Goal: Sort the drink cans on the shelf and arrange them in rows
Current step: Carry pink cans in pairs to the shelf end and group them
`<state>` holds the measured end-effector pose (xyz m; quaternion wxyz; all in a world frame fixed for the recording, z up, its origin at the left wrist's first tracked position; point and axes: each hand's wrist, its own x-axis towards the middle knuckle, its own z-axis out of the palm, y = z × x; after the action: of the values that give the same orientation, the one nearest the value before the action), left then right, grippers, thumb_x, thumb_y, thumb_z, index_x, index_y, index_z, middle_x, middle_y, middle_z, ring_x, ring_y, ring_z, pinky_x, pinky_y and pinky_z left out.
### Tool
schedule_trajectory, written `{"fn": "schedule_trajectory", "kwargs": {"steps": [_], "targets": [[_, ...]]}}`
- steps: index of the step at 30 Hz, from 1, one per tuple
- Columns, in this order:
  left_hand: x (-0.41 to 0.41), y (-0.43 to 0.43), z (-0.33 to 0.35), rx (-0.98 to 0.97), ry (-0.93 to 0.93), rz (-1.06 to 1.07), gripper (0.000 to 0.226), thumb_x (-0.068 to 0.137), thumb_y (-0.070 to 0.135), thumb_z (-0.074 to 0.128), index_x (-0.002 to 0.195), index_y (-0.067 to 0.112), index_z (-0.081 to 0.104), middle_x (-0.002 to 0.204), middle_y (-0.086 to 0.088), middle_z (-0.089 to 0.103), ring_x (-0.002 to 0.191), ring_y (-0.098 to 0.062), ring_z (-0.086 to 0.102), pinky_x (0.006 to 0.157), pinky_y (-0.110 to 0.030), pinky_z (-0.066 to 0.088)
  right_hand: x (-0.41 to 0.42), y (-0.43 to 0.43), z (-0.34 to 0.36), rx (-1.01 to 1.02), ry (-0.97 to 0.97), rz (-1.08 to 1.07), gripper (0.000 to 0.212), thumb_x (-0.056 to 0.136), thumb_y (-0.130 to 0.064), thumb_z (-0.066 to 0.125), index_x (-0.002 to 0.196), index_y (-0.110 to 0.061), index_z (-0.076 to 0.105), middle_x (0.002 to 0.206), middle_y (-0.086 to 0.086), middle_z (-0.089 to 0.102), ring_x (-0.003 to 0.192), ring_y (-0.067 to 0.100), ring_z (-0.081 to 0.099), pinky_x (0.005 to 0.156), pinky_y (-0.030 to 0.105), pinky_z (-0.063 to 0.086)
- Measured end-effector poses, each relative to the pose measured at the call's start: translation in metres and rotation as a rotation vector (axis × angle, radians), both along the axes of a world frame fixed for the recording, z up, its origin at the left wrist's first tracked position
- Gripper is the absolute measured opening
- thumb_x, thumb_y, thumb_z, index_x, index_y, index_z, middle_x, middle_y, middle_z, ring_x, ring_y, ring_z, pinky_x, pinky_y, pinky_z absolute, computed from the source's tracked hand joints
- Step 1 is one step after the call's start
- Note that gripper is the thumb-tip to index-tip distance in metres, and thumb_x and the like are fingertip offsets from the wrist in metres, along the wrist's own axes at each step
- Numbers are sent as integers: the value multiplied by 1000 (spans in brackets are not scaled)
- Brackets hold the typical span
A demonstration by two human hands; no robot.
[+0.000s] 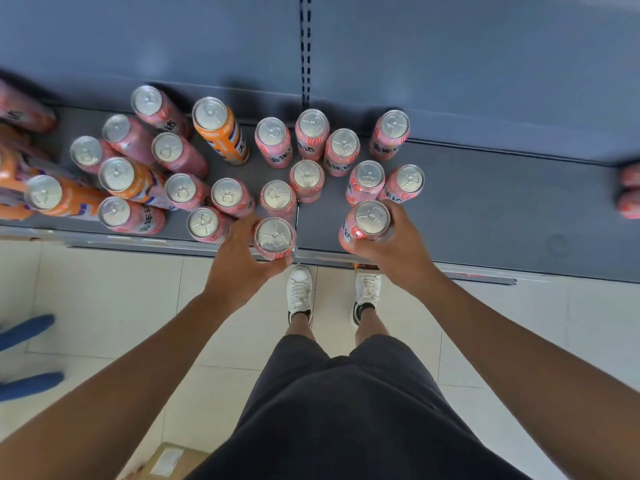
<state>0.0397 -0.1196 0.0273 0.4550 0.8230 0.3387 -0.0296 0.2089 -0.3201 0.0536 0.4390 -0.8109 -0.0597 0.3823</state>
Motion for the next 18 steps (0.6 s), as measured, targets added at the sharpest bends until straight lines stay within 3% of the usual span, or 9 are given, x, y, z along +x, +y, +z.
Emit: {"fn": "schedule_trajectory", "kwargs": {"steps": [5, 8, 11, 14, 18], "targets": [[10, -2, 40, -124, -61, -72, 69, 68, 36, 91, 123, 27, 51, 115, 13, 61, 106, -5, 60, 89, -22, 49, 11, -3, 36, 88, 124, 85, 62, 69, -21, 89, 115, -45, 55, 111, -20, 66, 107, 2, 62, 97, 30, 51], [20, -1, 61, -286, -62, -49, 73, 65, 31, 93, 122, 31, 47, 111, 17, 64, 103, 0, 62, 86, -20, 51, 14, -2, 52, 176, 217, 79, 58, 69, -19, 85, 121, -29, 59, 111, -7, 71, 106, 11, 67, 95, 33, 52], [30, -3, 78, -453, -113, 3, 77, 55, 34, 90, 120, 31, 48, 107, 16, 66, 101, -3, 65, 82, -25, 55, 10, -4, 65, 263, 307, -53, 70, 64, -30, 78, 129, -17, 55, 117, 2, 71, 107, 18, 68, 92, 33, 52], [37, -8, 91, -576, -167, 63, 78, 56, 36, 85, 123, 25, 49, 111, 5, 67, 99, -5, 66, 80, -26, 55, 2, -10, 72, 361, 439, -173, 82, 67, -46, 72, 139, -12, 48, 131, 11, 65, 118, 28, 63, 98, 40, 51], [46, -14, 107, -722, -182, 144, 44, 81, 23, 80, 116, 30, 55, 105, 7, 71, 99, -10, 68, 75, -21, 55, -11, -11, 91, 488, 554, -392, 55, 85, -48, 63, 130, -17, 58, 123, 11, 68, 116, 29, 64, 97, 48, 52]]}}
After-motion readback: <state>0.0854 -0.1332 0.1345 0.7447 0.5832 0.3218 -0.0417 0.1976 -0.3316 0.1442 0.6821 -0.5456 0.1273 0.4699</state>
